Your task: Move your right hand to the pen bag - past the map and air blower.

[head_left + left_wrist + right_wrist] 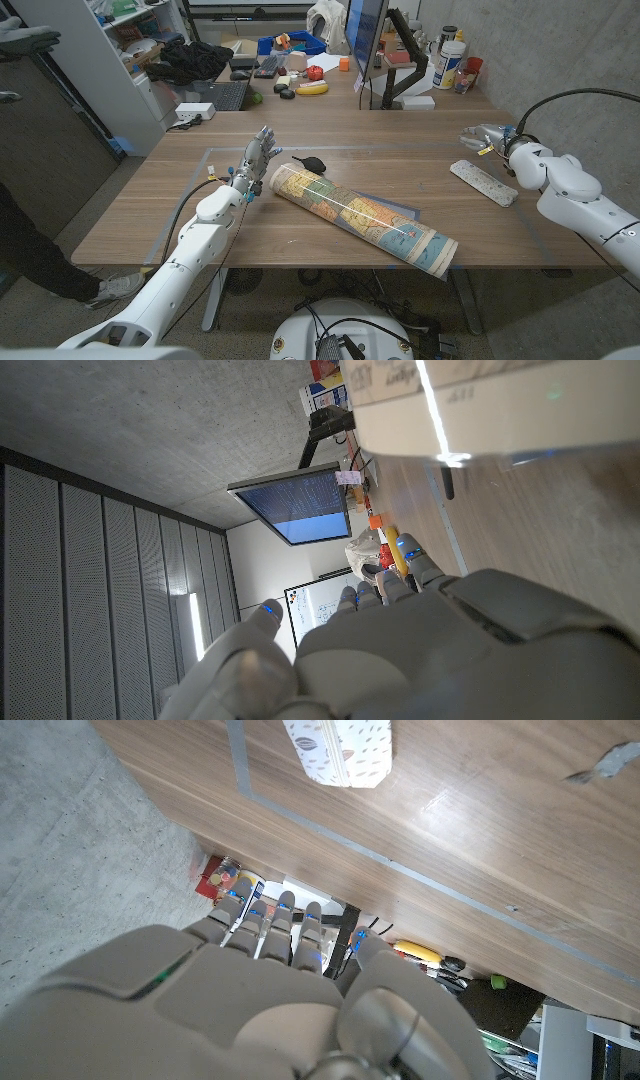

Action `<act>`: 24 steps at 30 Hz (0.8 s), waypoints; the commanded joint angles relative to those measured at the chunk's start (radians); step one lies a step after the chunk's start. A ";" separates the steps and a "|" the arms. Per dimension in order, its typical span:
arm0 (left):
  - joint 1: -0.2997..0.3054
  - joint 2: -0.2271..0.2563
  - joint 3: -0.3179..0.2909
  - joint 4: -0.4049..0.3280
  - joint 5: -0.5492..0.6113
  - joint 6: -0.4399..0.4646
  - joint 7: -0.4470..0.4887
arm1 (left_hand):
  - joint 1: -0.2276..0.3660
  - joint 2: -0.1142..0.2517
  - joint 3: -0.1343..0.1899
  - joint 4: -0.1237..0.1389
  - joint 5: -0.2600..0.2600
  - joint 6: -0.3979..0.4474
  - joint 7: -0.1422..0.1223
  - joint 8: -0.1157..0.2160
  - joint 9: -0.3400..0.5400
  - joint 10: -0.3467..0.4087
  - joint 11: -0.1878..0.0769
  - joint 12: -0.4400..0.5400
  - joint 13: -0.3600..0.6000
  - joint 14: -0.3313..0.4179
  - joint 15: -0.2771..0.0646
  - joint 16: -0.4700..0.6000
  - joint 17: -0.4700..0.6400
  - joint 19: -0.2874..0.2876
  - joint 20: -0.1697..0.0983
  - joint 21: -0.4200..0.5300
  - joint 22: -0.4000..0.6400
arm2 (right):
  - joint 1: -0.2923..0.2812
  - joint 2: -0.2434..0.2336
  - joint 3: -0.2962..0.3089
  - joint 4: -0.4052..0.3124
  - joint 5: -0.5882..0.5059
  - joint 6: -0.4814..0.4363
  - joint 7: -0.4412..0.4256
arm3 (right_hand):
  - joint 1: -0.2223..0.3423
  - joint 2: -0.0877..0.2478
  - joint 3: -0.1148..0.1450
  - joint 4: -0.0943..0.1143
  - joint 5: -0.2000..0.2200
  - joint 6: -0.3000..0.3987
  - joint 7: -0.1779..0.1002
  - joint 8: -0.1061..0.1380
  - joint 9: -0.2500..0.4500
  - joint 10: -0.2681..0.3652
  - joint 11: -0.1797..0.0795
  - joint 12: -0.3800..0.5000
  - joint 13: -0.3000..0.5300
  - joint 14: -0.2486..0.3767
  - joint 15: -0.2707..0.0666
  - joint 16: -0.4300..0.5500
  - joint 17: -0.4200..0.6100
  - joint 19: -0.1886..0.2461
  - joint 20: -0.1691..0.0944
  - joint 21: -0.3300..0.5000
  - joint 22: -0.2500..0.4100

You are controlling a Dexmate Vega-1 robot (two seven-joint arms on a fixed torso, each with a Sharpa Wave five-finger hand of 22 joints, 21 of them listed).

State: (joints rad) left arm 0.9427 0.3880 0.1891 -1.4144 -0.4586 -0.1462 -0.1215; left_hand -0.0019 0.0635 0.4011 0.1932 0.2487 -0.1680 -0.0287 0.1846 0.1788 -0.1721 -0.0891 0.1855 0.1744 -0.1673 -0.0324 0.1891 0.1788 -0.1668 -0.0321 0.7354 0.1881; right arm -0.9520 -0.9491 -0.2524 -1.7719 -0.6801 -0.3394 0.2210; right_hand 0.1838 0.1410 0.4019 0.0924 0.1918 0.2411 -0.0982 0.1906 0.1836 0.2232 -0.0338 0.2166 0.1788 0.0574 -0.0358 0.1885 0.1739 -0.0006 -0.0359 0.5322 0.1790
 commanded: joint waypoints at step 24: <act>0.001 0.002 -0.003 0.008 -0.002 0.005 -0.006 | 0.003 0.118 -0.004 0.002 0.008 -0.043 0.001 0.004 0.004 -0.005 0.003 0.007 0.005 -0.038 -0.008 0.005 0.003 -0.107 -0.008 -0.004 0.003 | 0.022 0.003 -0.041 0.022 -0.010 -0.019 0.024 | 0.028 0.042 0.020 -0.006 -0.005 0.008 -0.007 0.000 0.003 0.006 -0.005 -0.005 0.002 0.008 -0.056 -0.001 0.001 0.008 -0.079 -0.005 0.004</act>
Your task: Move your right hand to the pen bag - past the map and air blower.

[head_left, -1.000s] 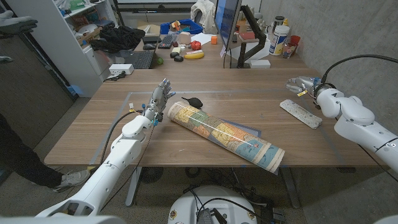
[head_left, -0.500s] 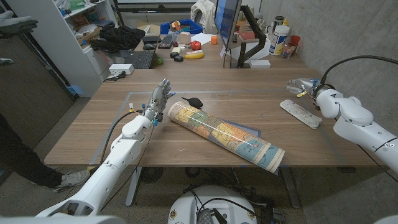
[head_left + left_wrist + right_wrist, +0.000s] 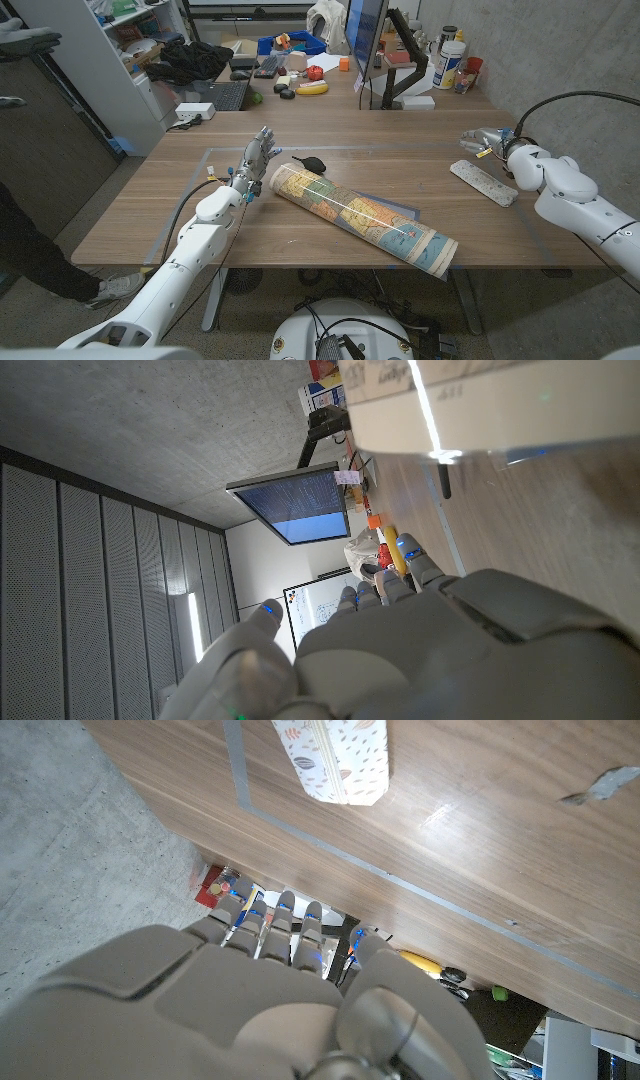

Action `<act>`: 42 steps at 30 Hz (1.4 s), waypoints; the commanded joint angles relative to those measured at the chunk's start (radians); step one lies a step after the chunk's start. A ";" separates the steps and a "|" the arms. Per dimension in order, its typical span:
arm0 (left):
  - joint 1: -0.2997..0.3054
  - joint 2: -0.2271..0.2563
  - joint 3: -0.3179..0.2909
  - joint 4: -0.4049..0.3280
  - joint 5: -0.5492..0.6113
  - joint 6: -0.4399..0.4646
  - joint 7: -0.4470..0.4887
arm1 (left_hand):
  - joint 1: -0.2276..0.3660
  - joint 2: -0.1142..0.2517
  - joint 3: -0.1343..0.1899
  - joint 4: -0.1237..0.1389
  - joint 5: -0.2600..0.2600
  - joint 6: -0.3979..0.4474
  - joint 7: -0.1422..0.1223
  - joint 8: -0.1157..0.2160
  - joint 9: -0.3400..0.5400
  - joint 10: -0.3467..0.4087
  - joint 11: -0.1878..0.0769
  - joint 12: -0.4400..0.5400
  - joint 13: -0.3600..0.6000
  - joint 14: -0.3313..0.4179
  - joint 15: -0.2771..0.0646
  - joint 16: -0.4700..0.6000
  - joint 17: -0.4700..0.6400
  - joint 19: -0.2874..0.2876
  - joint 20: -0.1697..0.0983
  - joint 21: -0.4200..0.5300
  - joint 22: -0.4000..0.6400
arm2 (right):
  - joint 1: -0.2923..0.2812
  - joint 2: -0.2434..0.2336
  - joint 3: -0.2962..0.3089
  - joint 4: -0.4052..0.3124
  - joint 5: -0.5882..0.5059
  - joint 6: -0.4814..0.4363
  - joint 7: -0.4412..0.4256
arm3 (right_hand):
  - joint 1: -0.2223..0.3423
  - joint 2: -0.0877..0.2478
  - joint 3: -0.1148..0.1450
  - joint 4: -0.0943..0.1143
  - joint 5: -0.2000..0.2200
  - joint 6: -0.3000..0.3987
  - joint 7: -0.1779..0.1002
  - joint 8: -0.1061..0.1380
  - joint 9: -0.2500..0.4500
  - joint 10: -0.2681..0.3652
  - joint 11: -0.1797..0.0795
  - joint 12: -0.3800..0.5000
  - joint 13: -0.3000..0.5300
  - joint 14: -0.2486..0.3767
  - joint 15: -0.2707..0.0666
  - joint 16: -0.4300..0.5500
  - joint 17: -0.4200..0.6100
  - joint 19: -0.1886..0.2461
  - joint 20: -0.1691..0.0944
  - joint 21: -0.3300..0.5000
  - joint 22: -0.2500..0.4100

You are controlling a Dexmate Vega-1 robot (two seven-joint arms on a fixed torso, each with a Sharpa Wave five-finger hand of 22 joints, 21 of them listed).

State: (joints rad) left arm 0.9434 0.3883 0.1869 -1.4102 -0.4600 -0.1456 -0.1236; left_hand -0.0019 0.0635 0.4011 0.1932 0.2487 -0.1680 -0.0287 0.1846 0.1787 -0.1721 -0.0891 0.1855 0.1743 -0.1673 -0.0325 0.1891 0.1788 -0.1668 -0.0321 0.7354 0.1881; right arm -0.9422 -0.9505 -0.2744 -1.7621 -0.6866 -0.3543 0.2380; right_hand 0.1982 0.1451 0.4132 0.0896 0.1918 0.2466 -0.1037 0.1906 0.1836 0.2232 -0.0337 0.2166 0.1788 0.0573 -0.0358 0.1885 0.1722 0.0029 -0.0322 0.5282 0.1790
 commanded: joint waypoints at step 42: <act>-0.032 -0.005 0.000 0.057 -0.001 0.000 -0.025 | 0.002 0.118 -0.005 0.002 0.008 -0.044 0.001 0.004 0.004 -0.006 0.003 0.007 0.005 -0.039 -0.008 0.004 0.003 -0.107 -0.009 -0.005 0.003 | 0.051 0.018 -0.068 0.042 -0.024 -0.026 0.034 | 0.054 0.042 0.033 -0.023 -0.005 0.001 -0.005 -0.001 0.003 0.009 -0.011 -0.007 0.002 0.009 -0.057 -0.004 -0.001 0.012 -0.082 -0.007 0.004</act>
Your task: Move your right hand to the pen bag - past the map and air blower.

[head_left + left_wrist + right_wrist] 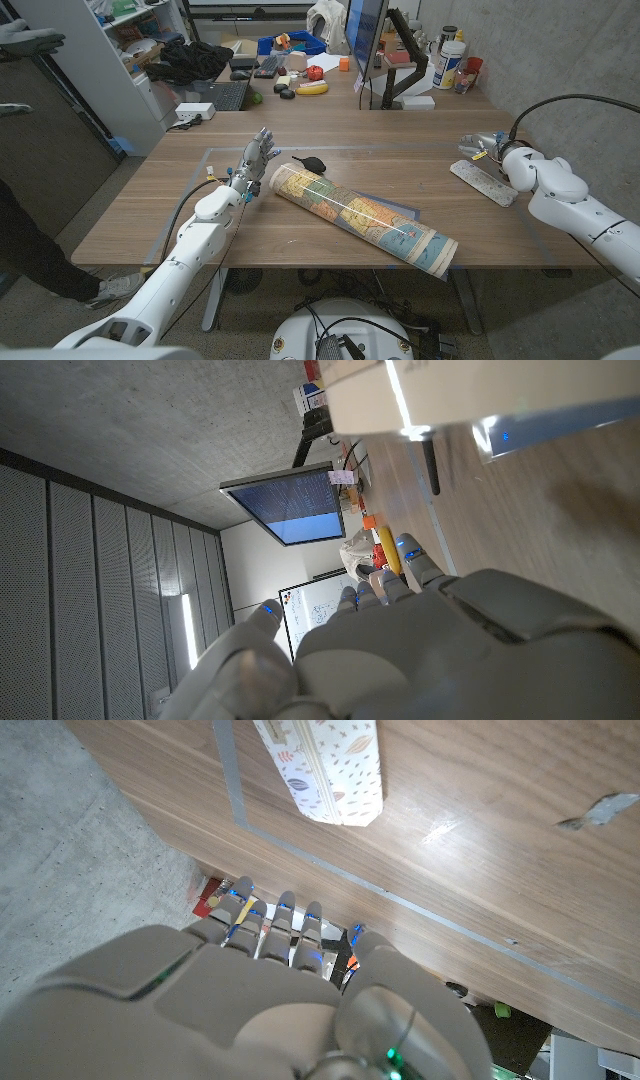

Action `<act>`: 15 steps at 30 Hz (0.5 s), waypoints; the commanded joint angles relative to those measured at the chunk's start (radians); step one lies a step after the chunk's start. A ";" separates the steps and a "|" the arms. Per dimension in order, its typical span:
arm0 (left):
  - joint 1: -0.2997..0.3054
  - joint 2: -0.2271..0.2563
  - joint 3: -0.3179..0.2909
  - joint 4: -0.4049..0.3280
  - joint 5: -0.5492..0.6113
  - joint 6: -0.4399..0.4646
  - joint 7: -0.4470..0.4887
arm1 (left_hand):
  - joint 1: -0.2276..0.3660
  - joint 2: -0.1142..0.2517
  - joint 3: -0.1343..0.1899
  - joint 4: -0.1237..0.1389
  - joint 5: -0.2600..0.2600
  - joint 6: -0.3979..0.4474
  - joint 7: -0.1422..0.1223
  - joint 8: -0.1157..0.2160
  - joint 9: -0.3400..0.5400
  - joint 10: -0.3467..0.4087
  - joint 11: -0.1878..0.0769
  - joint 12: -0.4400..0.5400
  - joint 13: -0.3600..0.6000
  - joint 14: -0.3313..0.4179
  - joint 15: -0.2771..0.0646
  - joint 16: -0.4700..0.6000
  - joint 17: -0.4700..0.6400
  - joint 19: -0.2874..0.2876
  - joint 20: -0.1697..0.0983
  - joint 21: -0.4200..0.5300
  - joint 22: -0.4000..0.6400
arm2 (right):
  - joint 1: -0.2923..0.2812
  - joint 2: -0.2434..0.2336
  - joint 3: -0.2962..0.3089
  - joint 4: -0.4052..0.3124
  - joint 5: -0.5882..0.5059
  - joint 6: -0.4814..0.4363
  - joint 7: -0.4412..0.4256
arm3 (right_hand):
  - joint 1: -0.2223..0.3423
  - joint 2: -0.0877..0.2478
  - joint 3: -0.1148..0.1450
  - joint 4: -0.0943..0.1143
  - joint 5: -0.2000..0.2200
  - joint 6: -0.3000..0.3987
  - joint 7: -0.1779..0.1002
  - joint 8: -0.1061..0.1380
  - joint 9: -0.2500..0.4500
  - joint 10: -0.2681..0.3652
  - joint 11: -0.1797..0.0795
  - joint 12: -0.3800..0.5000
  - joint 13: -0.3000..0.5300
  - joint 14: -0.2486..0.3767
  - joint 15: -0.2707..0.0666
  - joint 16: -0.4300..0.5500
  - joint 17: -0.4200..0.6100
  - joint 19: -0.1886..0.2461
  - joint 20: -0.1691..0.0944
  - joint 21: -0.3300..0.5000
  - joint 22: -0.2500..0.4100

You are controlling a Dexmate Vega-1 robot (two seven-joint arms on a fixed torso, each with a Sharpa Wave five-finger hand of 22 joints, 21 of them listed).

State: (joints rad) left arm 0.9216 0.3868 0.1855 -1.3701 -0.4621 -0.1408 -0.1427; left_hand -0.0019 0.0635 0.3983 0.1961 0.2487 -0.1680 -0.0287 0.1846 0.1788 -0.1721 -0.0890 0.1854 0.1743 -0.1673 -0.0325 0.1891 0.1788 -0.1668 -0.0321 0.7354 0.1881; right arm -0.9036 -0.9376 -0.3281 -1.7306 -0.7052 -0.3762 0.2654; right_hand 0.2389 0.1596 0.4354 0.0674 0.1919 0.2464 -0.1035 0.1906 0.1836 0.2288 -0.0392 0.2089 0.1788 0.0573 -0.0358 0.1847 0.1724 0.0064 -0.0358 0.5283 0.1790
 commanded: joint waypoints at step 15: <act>-0.014 -0.008 0.003 0.020 0.003 -0.005 -0.005 | 0.002 0.118 -0.002 -0.001 0.009 -0.044 0.001 0.004 0.004 -0.006 0.004 0.007 0.005 -0.039 -0.008 0.004 0.003 -0.107 -0.009 -0.005 0.003 | 0.018 0.003 -0.019 0.019 -0.006 -0.003 0.007 | 0.028 0.028 0.019 -0.009 -0.007 0.000 -0.005 -0.001 0.003 0.003 -0.007 0.000 0.002 0.011 -0.057 0.000 -0.001 0.010 -0.079 -0.009 0.004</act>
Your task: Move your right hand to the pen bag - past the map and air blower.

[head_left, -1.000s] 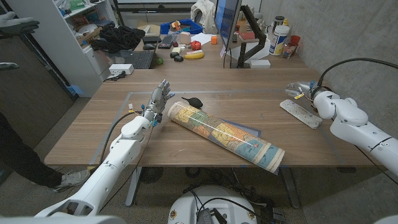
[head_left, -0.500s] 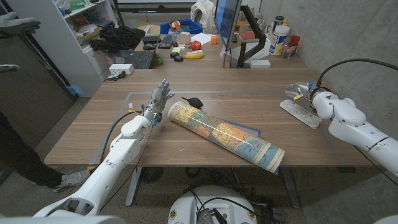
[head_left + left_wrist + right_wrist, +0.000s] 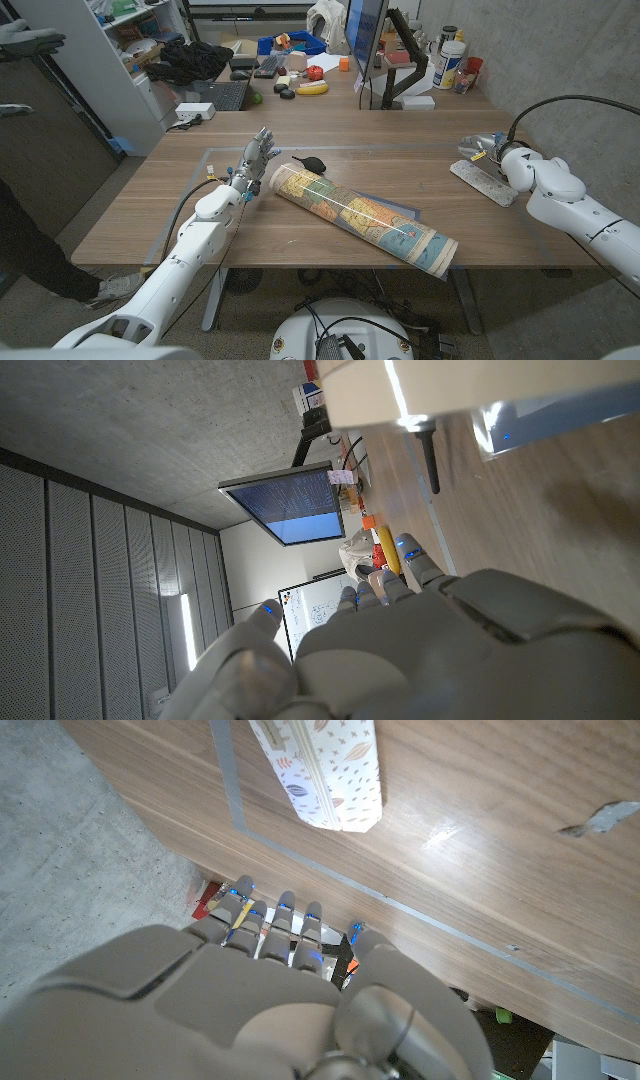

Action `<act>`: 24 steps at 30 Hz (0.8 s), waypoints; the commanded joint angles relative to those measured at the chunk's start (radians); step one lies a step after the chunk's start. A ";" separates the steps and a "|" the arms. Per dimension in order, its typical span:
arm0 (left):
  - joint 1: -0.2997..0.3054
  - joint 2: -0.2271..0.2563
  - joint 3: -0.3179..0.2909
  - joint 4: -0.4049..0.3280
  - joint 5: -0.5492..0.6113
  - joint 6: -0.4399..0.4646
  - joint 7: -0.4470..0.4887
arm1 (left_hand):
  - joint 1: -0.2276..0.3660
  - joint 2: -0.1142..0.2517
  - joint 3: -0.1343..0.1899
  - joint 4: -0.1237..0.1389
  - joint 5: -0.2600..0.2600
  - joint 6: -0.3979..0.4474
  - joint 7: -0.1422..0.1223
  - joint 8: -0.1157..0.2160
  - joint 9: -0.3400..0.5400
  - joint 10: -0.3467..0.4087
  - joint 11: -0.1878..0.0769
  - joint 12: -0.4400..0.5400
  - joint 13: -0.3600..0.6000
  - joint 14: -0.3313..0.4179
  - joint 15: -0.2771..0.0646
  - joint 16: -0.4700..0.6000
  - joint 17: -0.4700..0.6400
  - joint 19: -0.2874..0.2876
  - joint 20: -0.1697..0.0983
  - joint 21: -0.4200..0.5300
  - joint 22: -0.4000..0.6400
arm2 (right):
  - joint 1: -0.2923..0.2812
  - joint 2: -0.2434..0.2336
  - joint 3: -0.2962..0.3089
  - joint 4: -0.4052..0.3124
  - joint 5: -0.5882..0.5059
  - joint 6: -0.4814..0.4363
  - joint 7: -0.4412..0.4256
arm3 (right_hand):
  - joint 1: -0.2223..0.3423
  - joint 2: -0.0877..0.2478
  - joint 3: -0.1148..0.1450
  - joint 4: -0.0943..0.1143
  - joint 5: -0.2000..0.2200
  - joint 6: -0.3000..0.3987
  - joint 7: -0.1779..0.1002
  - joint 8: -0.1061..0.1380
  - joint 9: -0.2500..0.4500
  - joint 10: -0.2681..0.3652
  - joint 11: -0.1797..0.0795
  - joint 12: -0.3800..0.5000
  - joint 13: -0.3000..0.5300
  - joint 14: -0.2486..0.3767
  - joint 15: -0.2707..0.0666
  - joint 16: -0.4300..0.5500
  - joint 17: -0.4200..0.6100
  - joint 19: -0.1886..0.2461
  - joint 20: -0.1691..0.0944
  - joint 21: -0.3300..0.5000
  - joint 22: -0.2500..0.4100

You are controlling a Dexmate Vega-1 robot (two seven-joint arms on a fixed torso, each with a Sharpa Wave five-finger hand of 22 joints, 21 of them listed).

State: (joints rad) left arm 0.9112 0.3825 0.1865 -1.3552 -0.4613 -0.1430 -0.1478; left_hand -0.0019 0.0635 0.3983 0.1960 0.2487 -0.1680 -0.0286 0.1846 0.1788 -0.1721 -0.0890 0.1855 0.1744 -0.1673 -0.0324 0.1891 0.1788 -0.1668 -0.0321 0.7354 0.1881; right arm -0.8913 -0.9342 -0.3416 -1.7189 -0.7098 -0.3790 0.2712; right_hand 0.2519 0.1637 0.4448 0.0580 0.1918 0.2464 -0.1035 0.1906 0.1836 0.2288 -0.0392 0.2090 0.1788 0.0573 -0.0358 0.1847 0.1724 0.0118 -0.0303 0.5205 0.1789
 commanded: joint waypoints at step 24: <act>0.010 0.005 -0.004 -0.015 0.001 -0.001 0.000 | 0.002 0.118 -0.002 -0.001 0.009 -0.044 0.000 0.004 0.004 -0.005 0.005 0.008 0.005 -0.039 -0.007 0.005 0.003 -0.108 -0.008 -0.006 0.004 | -0.005 -0.001 -0.009 -0.001 -0.005 -0.012 0.002 | 0.052 0.012 0.023 -0.028 -0.009 -0.010 -0.006 -0.004 0.003 -0.001 -0.010 -0.003 0.001 0.015 -0.056 -0.003 -0.003 0.011 -0.080 -0.005 0.003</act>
State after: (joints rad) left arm 0.9149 0.3822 0.1863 -1.3612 -0.4584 -0.1454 -0.1467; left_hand -0.0019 0.0635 0.3984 0.1960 0.2487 -0.1680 -0.0287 0.1846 0.1788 -0.1721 -0.0890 0.1855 0.1743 -0.1673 -0.0325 0.1891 0.1788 -0.1668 -0.0321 0.7354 0.1881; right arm -0.8917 -0.9349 -0.3484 -1.7128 -0.7122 -0.3841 0.2722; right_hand 0.2921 0.1756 0.4656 0.0371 0.1848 0.2408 -0.1090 0.1907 0.1836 0.2248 -0.0430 0.2090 0.1768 0.0683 -0.0361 0.1847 0.1674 0.0189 -0.0375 0.5206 0.1789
